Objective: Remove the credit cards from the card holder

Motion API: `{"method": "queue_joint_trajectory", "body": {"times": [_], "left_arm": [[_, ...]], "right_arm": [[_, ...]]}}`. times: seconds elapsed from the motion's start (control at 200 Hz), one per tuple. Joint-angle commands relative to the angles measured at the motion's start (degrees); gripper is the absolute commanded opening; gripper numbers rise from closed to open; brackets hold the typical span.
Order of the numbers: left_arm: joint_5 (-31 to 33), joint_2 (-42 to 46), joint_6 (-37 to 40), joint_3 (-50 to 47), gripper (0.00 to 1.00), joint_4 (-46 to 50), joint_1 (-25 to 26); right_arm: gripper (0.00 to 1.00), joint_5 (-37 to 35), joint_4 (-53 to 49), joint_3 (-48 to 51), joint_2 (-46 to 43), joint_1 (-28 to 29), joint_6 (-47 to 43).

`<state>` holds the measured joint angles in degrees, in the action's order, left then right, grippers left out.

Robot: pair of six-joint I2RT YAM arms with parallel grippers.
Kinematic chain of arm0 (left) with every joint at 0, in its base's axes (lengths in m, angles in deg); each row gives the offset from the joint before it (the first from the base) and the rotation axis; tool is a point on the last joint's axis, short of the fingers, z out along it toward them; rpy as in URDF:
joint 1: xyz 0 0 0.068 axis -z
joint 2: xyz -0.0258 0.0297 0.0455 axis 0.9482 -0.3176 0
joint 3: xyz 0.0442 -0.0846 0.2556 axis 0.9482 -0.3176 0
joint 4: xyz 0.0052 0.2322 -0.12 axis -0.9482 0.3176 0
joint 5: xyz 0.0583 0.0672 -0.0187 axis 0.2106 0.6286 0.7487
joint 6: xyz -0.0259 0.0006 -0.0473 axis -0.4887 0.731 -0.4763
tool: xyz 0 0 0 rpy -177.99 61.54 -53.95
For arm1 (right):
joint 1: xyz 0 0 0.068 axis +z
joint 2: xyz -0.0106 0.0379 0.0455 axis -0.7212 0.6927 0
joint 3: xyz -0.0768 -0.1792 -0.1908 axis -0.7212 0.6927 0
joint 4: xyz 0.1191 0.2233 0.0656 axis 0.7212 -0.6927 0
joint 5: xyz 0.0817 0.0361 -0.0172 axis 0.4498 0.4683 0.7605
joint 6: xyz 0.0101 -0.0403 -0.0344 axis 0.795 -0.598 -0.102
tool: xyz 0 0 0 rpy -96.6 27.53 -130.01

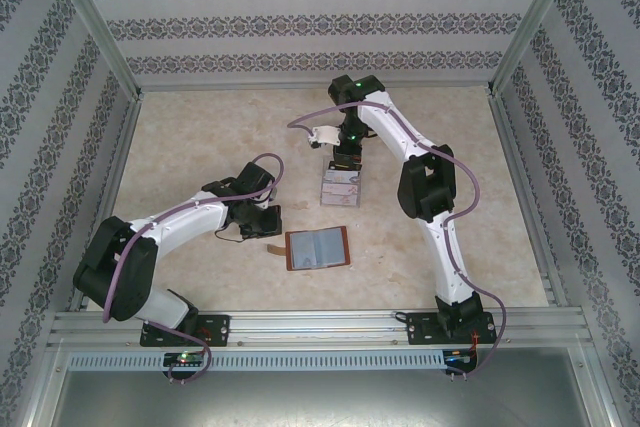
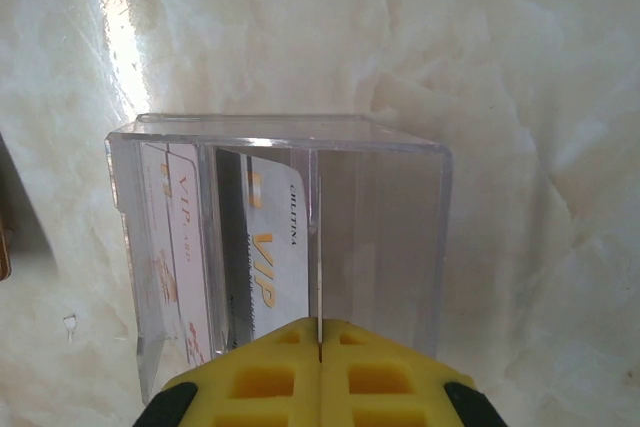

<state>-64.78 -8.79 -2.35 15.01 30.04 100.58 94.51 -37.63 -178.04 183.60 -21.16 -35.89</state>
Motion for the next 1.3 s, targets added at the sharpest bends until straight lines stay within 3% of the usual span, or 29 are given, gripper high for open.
{"method": "queue_joint_trajectory", "body": {"times": [0.0, 0.12, 0.225, 0.485, 0.689, 0.934, 1.294], "left_arm": [[-0.38, 0.77, 0.64, -0.58, 0.07, 1.02, -0.86], [-0.36, 0.9, 0.36, -0.49, 0.07, 1.06, -0.87], [-0.8, 0.78, 0.36, -0.24, 0.07, 1.06, -0.88], [-0.41, 0.61, 0.45, 0.02, 0.07, 1.2, -0.93], [-0.51, 0.93, 0.56, -0.02, 0.07, 1.29, -0.97], [-0.78, 0.82, 0.36, -0.49, 0.07, 0.67, -0.96], [-0.94, 0.25, 0.45, -0.39, 0.07, 0.6, -0.97]], "right_arm": [[0.08, 2.14, -3.44, -0.61, 0.82, 0.59, -0.82], [0.23, 1.22, -1.61, -1.46, 1.07, 0.54, 0.49], [0.28, -2.18, 2.56, -1.84, -0.26, -0.01, 2.29], [0.29, -7.58, 8.75, -1.4, -3.52, -0.7, 3.8], [0.3, -6.77, 9.99, 0.73, -5.29, -0.31, 4.86], [0.31, -8.36, 18.97, 8.3, -7.24, -0.29, 5.97], [0.32, -6.96, 18.55, 11.76, -5.48, 0.28, 5.07]]}}
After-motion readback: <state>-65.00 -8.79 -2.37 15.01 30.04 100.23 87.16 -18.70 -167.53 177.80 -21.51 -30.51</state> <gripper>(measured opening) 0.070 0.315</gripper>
